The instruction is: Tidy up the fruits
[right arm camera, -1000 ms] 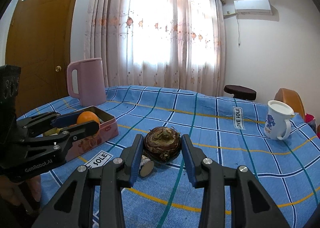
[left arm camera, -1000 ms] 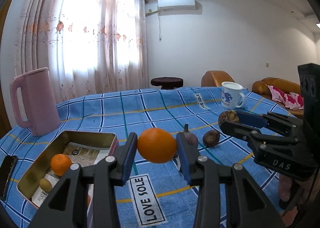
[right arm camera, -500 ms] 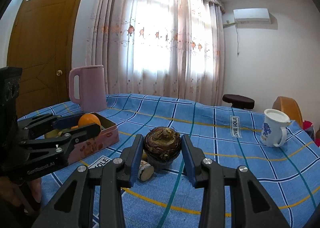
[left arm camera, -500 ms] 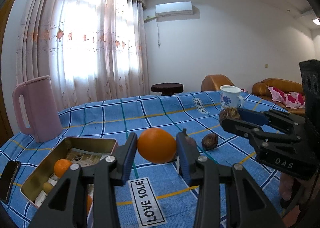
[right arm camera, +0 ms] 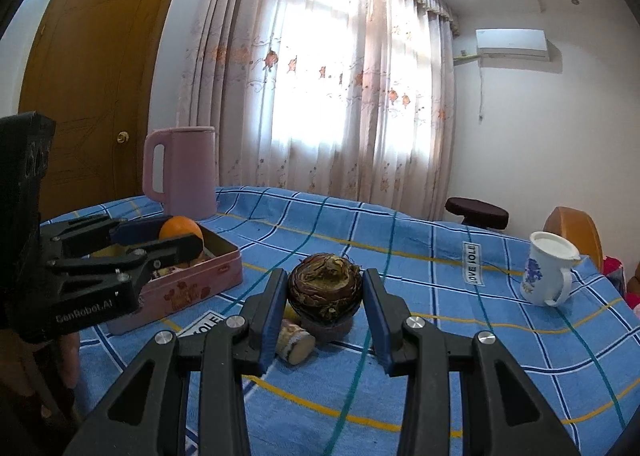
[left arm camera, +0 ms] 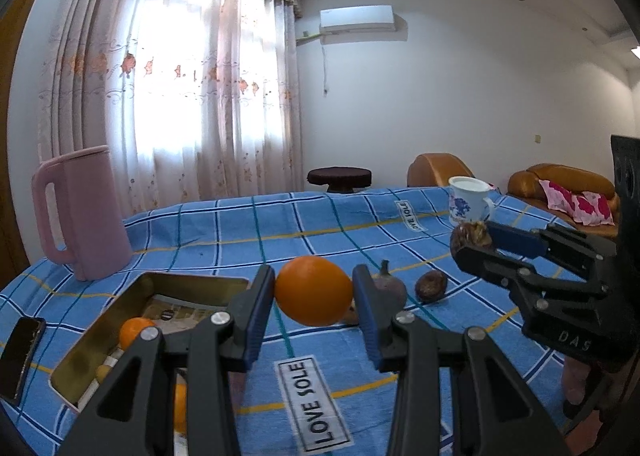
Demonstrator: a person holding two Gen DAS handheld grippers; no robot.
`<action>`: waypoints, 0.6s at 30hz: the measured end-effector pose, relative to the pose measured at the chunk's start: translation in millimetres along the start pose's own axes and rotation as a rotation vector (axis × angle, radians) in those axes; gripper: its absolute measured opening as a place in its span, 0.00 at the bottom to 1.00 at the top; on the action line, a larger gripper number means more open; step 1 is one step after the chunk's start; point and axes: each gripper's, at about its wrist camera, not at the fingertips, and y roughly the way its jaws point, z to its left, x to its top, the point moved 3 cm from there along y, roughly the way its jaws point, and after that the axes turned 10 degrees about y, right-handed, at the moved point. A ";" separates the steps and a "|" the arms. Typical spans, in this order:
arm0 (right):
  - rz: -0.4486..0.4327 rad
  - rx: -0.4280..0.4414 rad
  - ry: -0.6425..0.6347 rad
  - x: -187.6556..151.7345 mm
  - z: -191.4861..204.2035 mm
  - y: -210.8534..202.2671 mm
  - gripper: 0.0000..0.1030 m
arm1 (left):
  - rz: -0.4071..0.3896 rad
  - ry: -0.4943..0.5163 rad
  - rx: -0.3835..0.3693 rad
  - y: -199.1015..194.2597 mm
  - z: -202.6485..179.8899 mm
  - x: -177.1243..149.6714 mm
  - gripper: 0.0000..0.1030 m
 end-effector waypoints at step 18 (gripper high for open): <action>0.111 0.210 -0.064 30.1 97.4 67.5 0.39 | 0.133 -0.163 0.123 3.5 123.2 -29.3 0.41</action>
